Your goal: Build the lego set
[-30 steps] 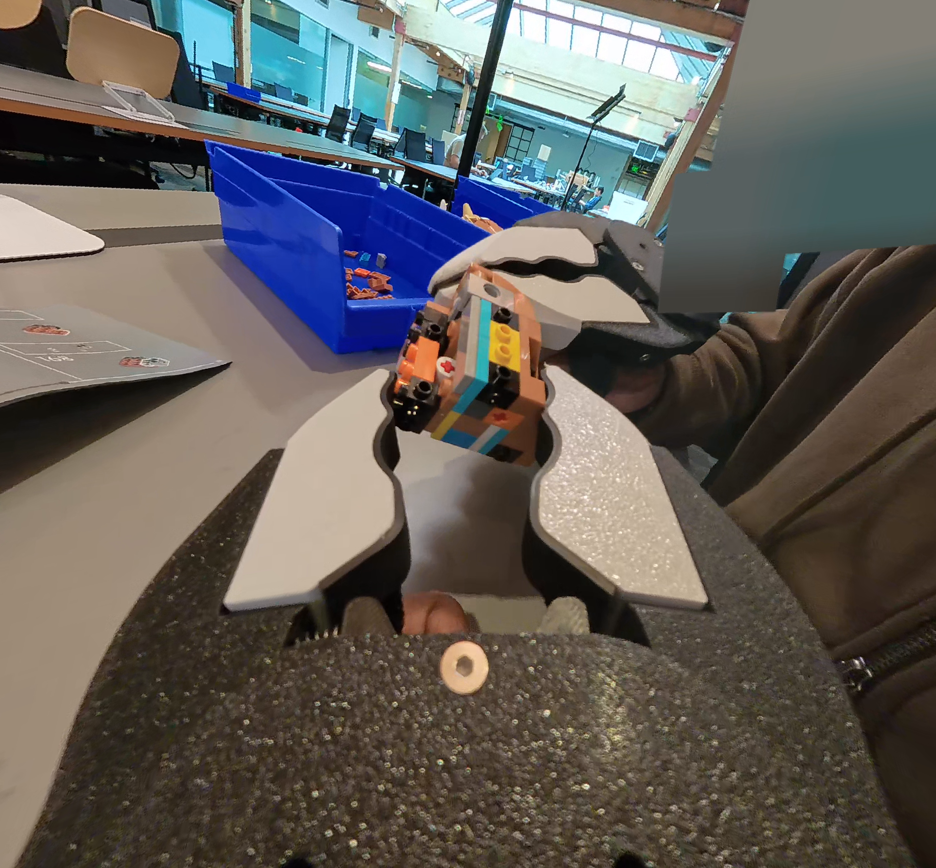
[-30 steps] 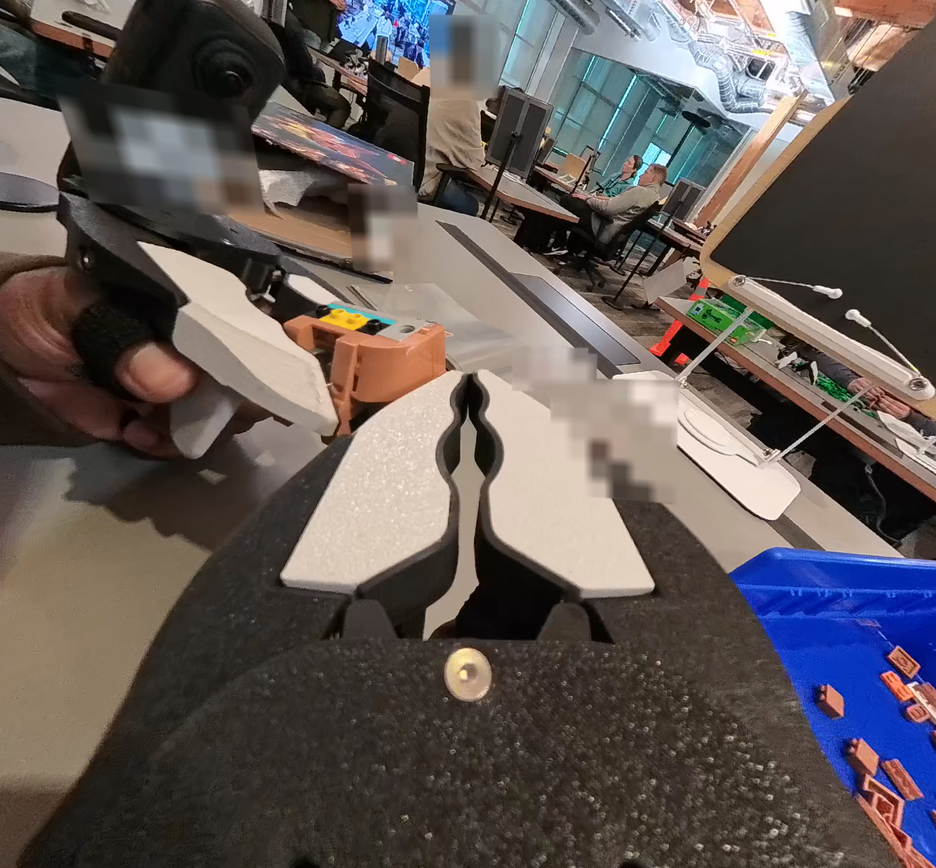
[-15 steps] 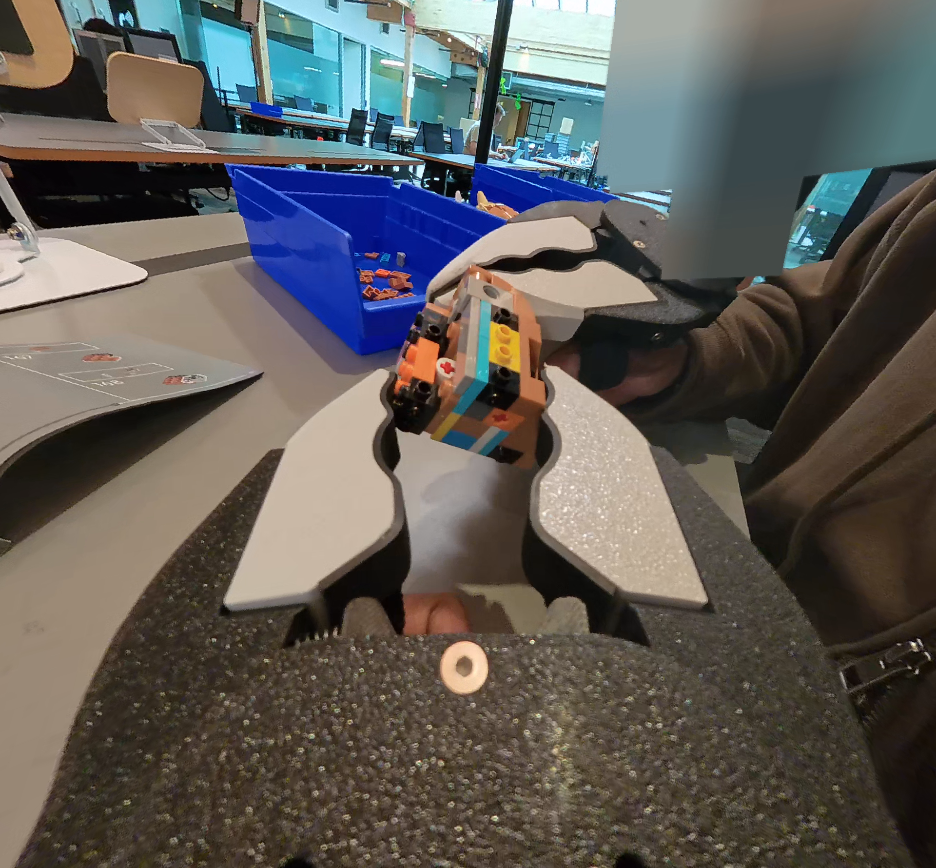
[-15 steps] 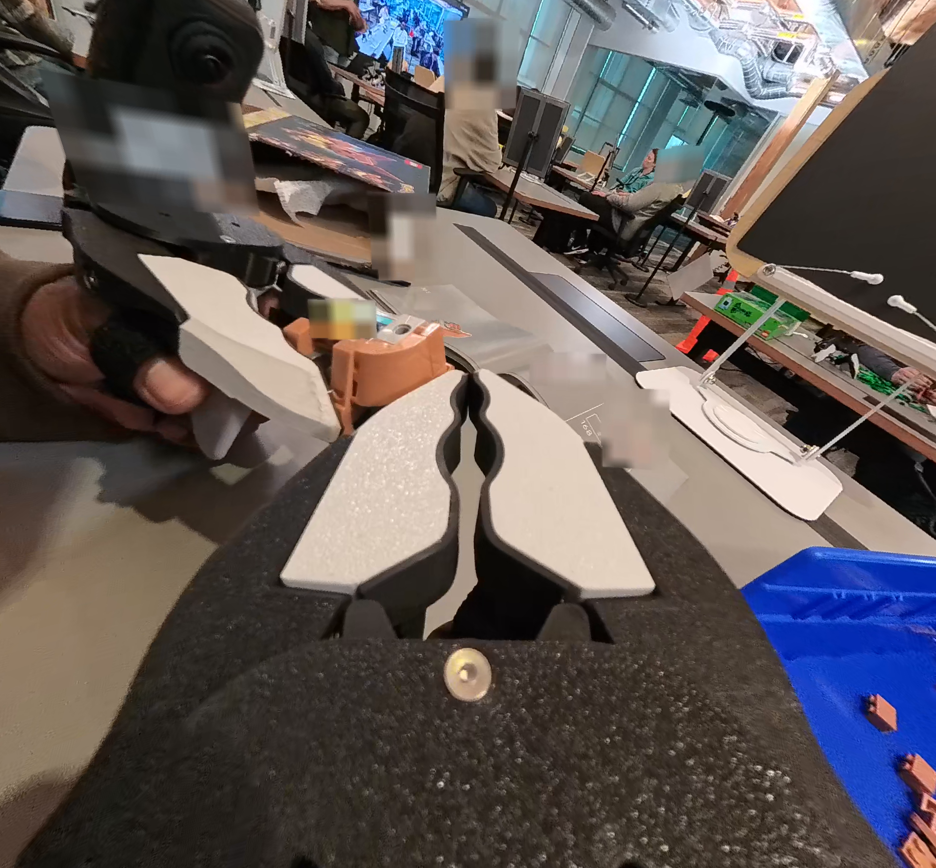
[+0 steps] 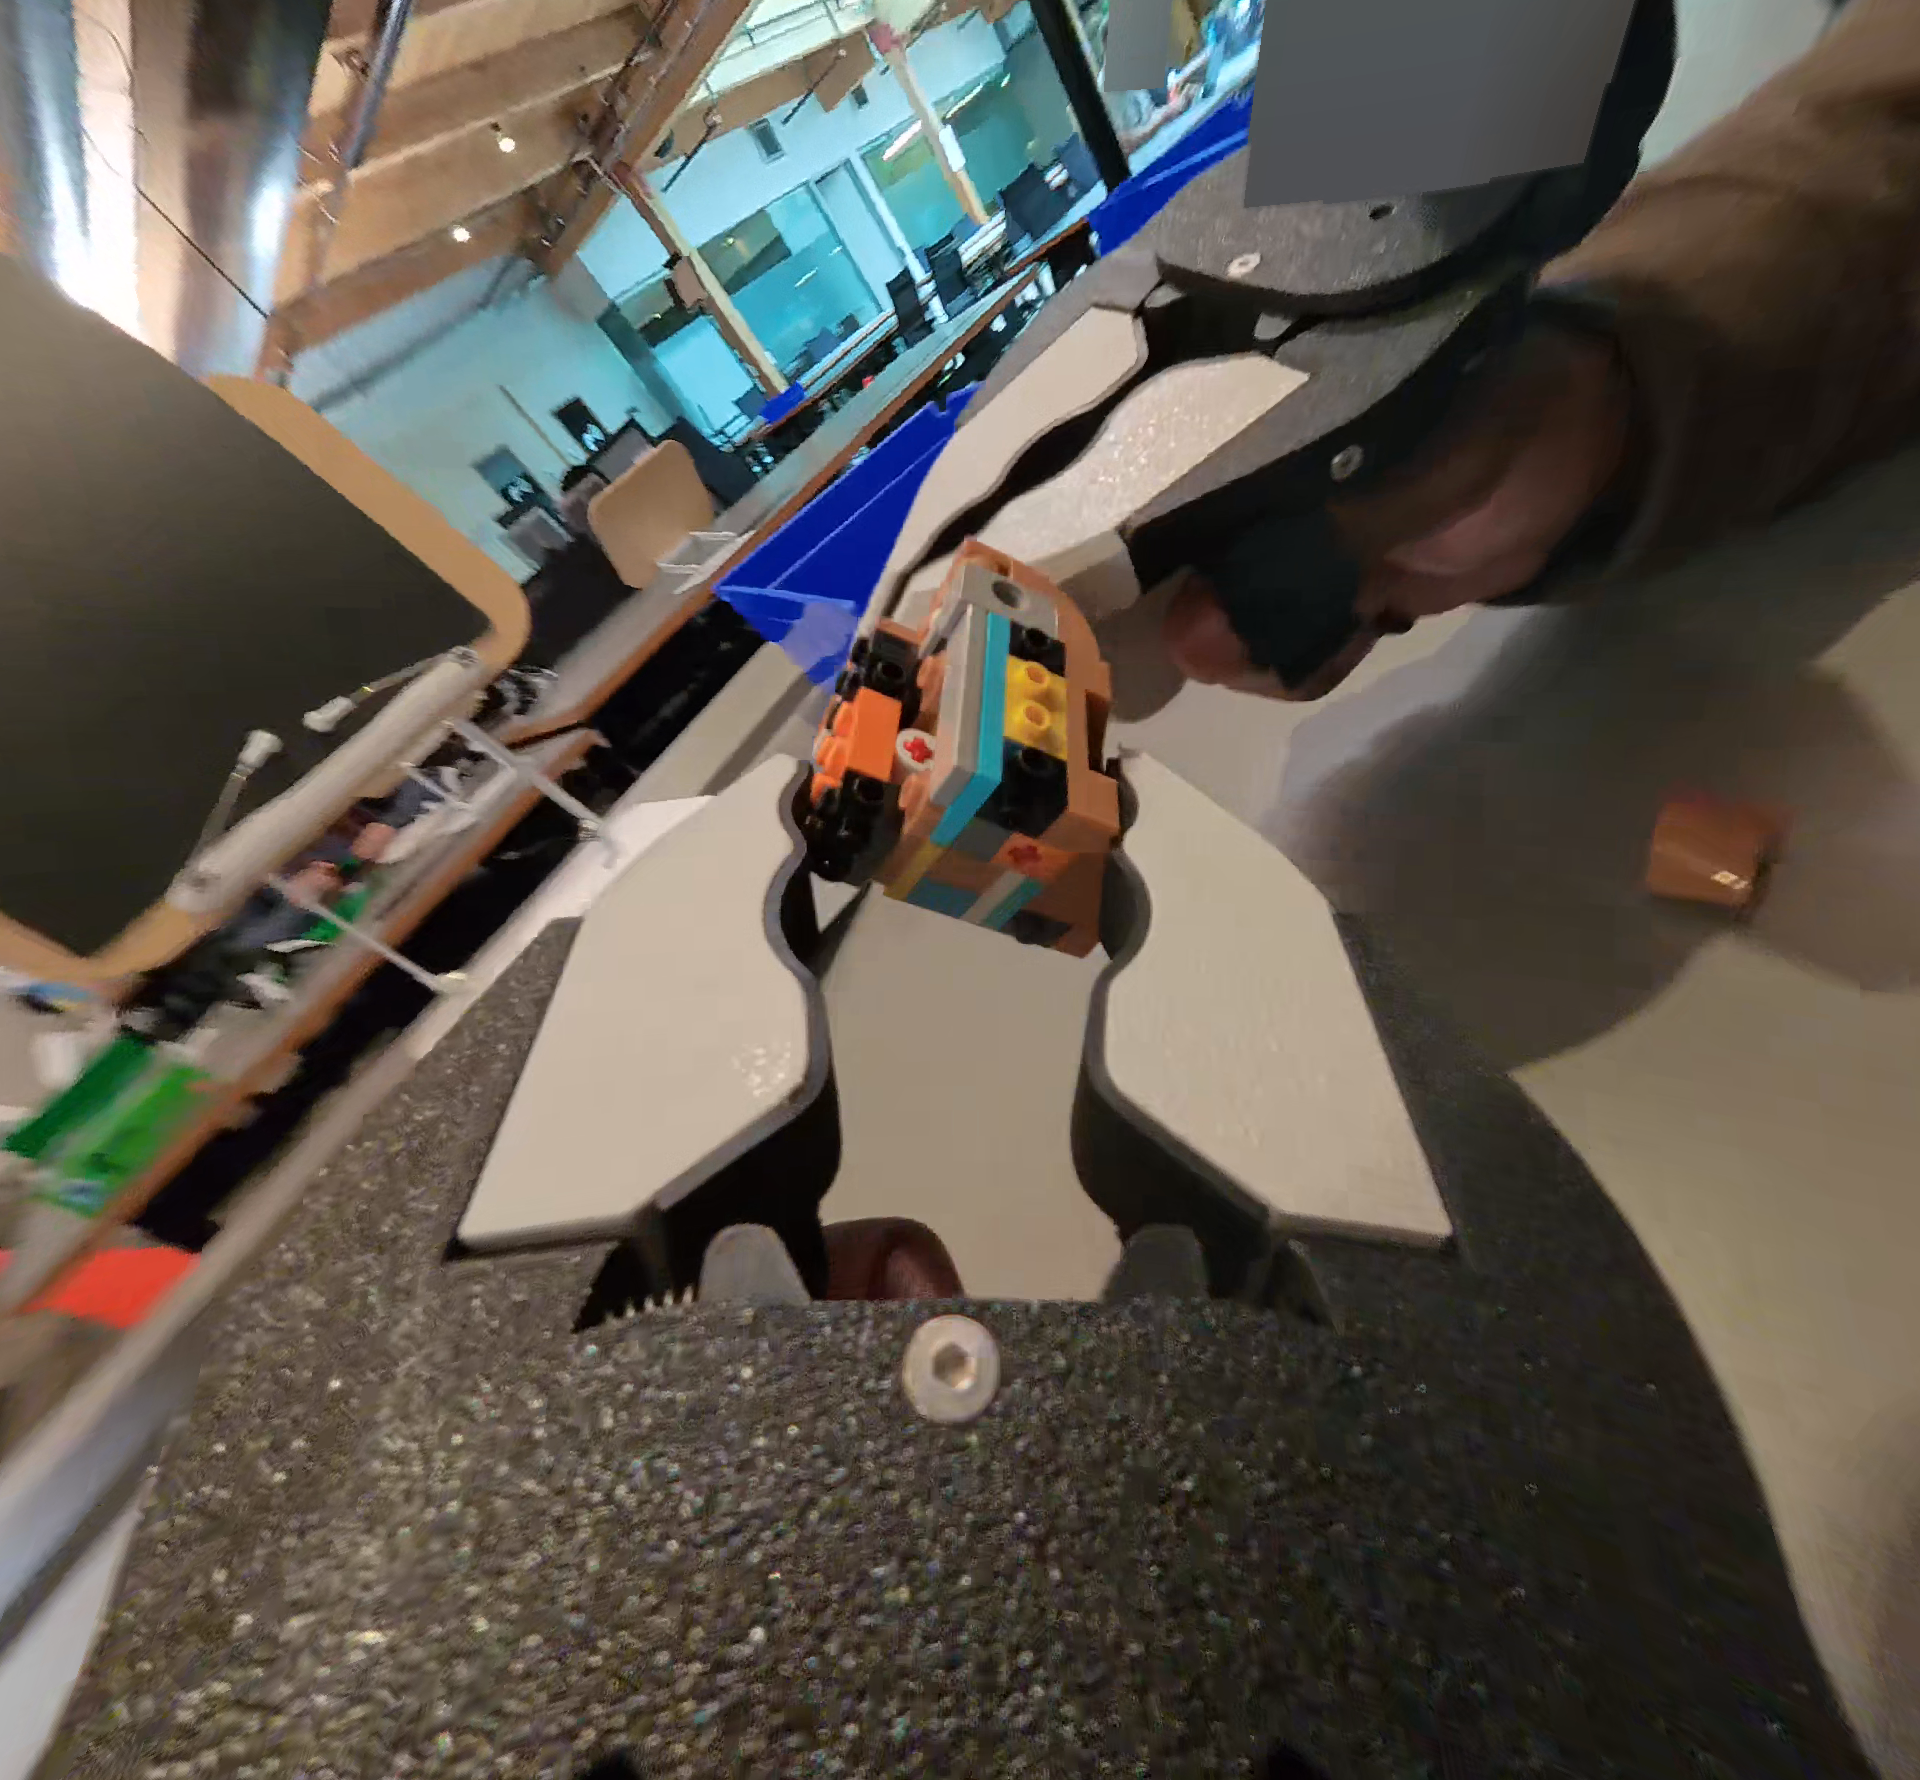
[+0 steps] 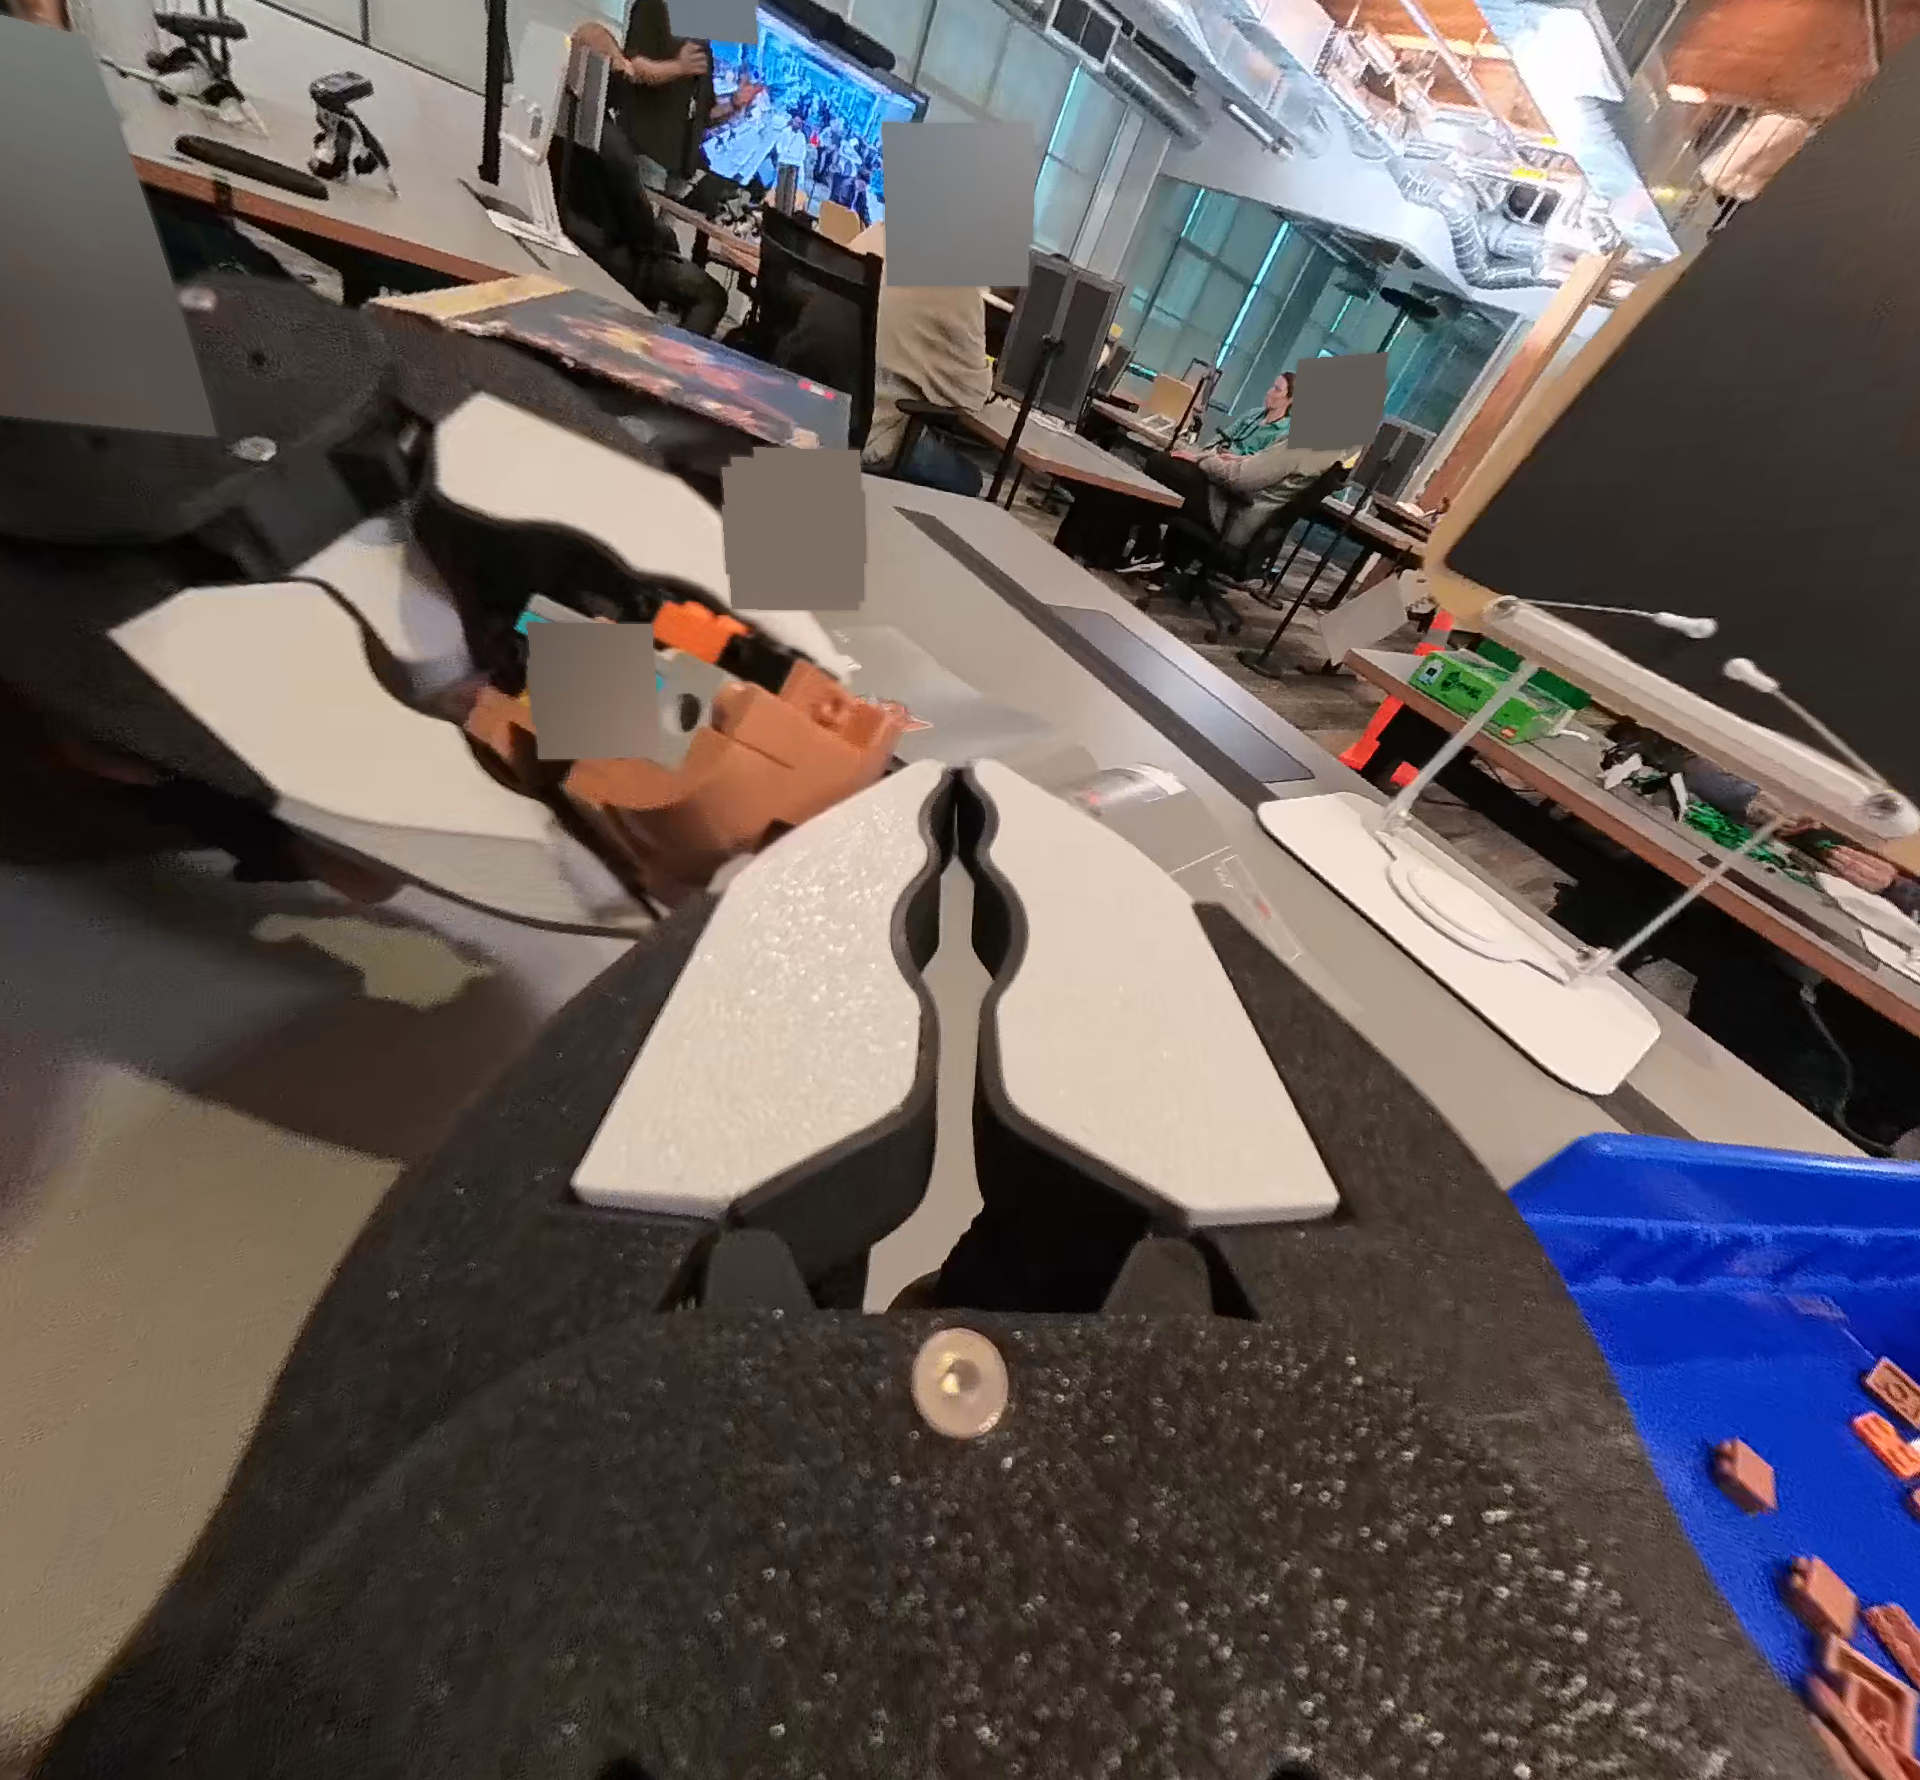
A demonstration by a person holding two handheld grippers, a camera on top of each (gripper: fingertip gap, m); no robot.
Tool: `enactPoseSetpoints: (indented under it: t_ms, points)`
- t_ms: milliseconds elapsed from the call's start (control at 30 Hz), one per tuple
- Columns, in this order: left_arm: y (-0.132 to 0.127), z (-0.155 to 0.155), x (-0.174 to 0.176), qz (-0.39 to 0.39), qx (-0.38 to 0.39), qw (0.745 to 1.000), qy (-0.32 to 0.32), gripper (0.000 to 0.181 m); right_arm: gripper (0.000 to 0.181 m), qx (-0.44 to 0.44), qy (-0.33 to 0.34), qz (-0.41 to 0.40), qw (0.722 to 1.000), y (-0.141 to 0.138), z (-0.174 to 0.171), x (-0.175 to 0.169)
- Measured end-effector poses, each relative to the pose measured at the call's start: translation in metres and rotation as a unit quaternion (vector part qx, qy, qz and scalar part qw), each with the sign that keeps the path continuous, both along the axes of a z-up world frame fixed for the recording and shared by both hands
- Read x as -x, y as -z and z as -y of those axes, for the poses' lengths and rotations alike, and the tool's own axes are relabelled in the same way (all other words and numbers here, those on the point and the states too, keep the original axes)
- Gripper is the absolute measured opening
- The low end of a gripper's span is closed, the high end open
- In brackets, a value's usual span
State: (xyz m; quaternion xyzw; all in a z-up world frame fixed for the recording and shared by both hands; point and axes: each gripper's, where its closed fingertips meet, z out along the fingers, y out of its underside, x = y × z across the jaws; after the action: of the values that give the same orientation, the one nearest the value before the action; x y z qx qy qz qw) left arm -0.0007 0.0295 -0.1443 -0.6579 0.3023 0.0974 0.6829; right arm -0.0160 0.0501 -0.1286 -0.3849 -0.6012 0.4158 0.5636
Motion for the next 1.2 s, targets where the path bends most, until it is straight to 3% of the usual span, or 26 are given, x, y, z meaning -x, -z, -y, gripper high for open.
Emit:
enactPoseSetpoints:
  t_ms: [233, 1200]
  points:
    - [0.0007, -0.0015, 0.0009, -0.05, -0.013, 0.998, -0.018, 0.053, 0.0, 0.011, 0.005, 0.001, 1.0, 0.0044, 0.0031, 0.0003]
    - [0.0068, 0.0011, 0.0005, -0.042, 0.005, 0.999, -0.004, 0.052, 0.0, -0.008, 0.021, 0.018, 1.0, 0.011, 0.0056, 0.0014]
